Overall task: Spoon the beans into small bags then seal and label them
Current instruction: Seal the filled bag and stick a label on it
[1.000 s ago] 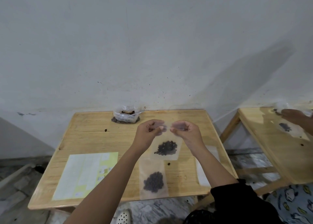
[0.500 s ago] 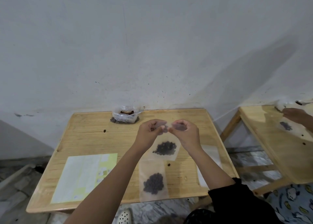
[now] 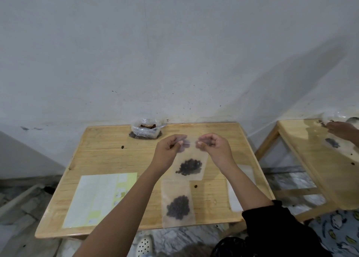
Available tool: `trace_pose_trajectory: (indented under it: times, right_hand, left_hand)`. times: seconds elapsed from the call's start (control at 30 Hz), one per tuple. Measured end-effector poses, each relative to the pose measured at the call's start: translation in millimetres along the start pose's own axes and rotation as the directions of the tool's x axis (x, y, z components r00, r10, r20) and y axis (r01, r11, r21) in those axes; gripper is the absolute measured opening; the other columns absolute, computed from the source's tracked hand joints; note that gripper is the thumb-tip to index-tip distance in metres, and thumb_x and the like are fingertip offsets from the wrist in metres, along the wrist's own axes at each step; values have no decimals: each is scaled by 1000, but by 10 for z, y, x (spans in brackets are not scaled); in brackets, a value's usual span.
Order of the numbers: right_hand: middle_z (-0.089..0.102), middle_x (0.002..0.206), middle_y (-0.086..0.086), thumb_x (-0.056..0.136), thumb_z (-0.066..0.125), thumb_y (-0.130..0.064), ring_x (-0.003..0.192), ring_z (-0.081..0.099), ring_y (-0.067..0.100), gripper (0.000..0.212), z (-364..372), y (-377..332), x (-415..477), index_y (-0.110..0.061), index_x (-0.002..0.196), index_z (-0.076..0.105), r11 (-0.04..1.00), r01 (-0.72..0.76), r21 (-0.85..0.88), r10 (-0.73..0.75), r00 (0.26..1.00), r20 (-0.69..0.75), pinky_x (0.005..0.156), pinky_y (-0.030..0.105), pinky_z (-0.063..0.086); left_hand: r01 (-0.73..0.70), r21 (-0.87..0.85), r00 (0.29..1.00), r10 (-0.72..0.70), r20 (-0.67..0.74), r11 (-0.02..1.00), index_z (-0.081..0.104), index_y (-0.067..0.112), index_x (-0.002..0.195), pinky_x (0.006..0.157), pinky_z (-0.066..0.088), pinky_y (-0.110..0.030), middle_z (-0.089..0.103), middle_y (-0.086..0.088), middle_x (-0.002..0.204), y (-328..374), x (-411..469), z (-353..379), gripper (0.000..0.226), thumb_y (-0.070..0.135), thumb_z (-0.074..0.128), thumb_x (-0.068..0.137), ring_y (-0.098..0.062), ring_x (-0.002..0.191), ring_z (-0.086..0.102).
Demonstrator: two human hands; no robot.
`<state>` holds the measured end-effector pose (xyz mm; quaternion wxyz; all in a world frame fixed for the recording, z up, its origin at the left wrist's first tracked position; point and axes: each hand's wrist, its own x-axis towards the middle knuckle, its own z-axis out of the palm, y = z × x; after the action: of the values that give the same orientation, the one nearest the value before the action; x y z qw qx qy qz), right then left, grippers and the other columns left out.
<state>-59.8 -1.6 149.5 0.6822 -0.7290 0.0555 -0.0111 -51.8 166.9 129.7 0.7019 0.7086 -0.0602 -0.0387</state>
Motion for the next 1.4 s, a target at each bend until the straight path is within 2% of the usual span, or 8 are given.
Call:
trace_pose_trajectory:
  times: [0.13,0.37,0.53,0.7,0.8,0.93,1.1,1.4]
  right_hand:
    - [68,82,6,77,69,6,77,66,18,18,66,6,-8,-11,79,64,999,-23,30,24,1000,-16,65,17,56]
    - [70,90,10,79,70,0,81,67,17,21,116,86,-86,-15,93,65,995,-65,79,74,991,-116,63,13,54]
    - [58,106,0,82,68,-4,88,65,20,42,163,289,-216,-24,113,47,991,-119,57,124,987,-104,69,27,57]
    - [57,98,-4,79,70,-5,90,62,26,33,255,714,-420,-23,94,46,959,-182,-219,173,983,-58,77,42,56]
    - [56,91,-5,80,69,-5,90,61,23,26,321,935,-502,-20,93,51,933,-218,-285,201,976,-85,74,35,56]
    - [55,94,-3,84,65,-6,78,56,7,24,367,1130,-544,-13,103,54,891,-236,-389,223,972,-80,60,10,42]
    - [56,116,2,86,60,-5,88,56,11,32,406,1293,-556,-13,117,56,830,-245,-500,249,967,-60,64,10,39]
    - [41,127,5,85,59,-1,95,47,9,40,451,1338,-525,-10,123,53,758,-223,-613,272,962,-14,84,19,43]
  left_hand:
    - [-2,-50,999,-1,-50,999,59,0,118,73,55,-21,73,6,81,-5,-86,-10,26,0,51,93,-7,79,70]
    - [32,-110,996,-41,-83,993,44,23,134,75,57,-31,68,-10,99,-132,-326,-17,48,5,56,91,-24,81,72]
    - [59,-166,977,-91,-192,984,47,23,130,67,58,-31,68,-8,89,-272,-449,-42,46,5,59,90,-22,71,70]
    - [150,-165,927,-197,-320,975,50,19,129,64,58,-30,66,-19,100,-573,-621,-113,42,10,61,90,-32,83,69]
    - [202,-91,917,-221,-332,975,49,20,128,67,59,-34,66,-14,104,-784,-723,-110,39,12,60,91,-24,78,71]
    - [285,57,914,-254,-317,957,44,21,134,72,58,-30,63,-3,112,-1013,-779,-107,46,5,56,92,-13,81,69]
    - [354,224,919,-293,-266,908,31,17,143,73,52,-34,55,-5,120,-1148,-792,-78,63,1,55,88,-17,80,60]
    - [433,488,901,-355,-249,758,30,6,142,94,40,-31,41,-13,134,-1196,-745,-28,71,5,65,80,-28,122,43]
